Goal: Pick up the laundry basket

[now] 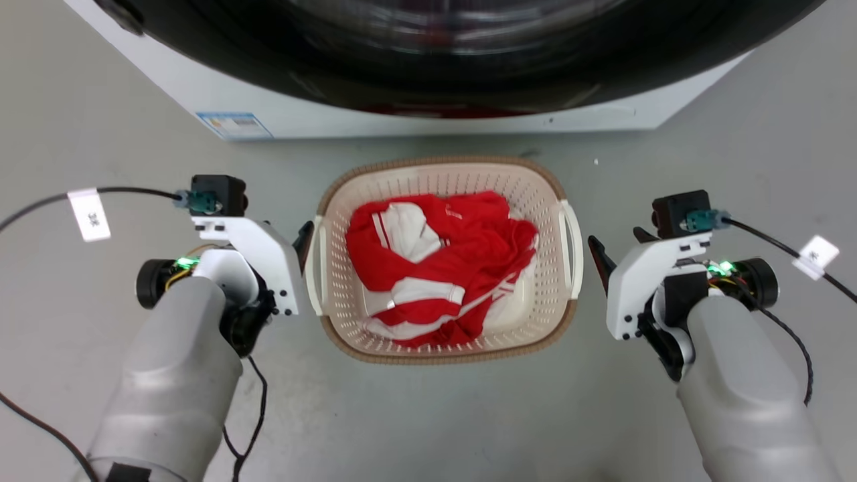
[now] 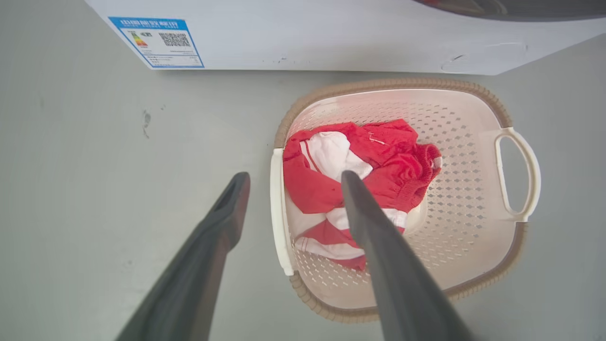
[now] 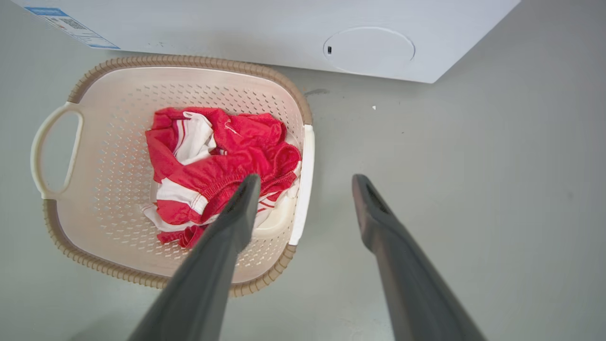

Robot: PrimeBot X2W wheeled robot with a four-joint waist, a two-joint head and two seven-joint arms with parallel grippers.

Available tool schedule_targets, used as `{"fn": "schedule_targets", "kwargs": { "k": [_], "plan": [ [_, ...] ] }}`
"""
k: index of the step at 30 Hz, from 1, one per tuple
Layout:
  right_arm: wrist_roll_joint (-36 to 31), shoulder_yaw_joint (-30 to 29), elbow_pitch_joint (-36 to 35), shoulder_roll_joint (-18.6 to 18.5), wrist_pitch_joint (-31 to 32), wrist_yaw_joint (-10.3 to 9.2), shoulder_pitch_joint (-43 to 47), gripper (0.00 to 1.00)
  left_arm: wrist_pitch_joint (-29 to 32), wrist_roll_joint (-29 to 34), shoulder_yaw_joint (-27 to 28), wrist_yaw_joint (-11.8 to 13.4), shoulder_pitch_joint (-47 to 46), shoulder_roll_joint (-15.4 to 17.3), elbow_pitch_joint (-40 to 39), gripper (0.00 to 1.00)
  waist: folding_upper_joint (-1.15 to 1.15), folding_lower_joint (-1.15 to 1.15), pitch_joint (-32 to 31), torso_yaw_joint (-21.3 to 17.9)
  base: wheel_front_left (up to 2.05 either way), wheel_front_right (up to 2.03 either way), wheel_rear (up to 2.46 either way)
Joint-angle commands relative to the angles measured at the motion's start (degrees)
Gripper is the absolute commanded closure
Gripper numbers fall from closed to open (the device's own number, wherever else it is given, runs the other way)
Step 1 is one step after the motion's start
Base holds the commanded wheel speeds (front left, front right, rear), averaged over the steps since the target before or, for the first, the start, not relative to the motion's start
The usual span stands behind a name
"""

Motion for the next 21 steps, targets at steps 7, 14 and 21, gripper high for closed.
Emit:
{"fn": "schedule_targets", "kwargs": {
  "k": [7, 14, 21],
  "plan": [
    [3.29, 3.71, 10.74, 0.12, 2.28, -0.04, -9.00, 0.00, 5.34, -6.61, -5.25, 0.01, -5.66, 3.20, 3.23, 0.00, 0.00, -0.01, 8.00, -1.04, 0.00, 0.00, 0.00],
    [7.13, 7.33, 17.15, 0.09, 3.37, -0.04, -15.91, 0.00, 8.36, -10.65, -9.25, 0.01, -9.89, 4.69, 4.69, 0.00, 0.00, -0.01, 13.35, -1.47, 0.00, 0.00, 0.00],
    [10.58, 10.89, 21.72, 0.10, 3.04, -0.04, -20.43, 0.00, 8.58, -13.29, -12.88, 0.00, -13.28, 5.39, 5.59, 0.00, 0.00, -0.01, 17.06, -1.77, 0.00, 0.00, 0.00]
  ]
}}
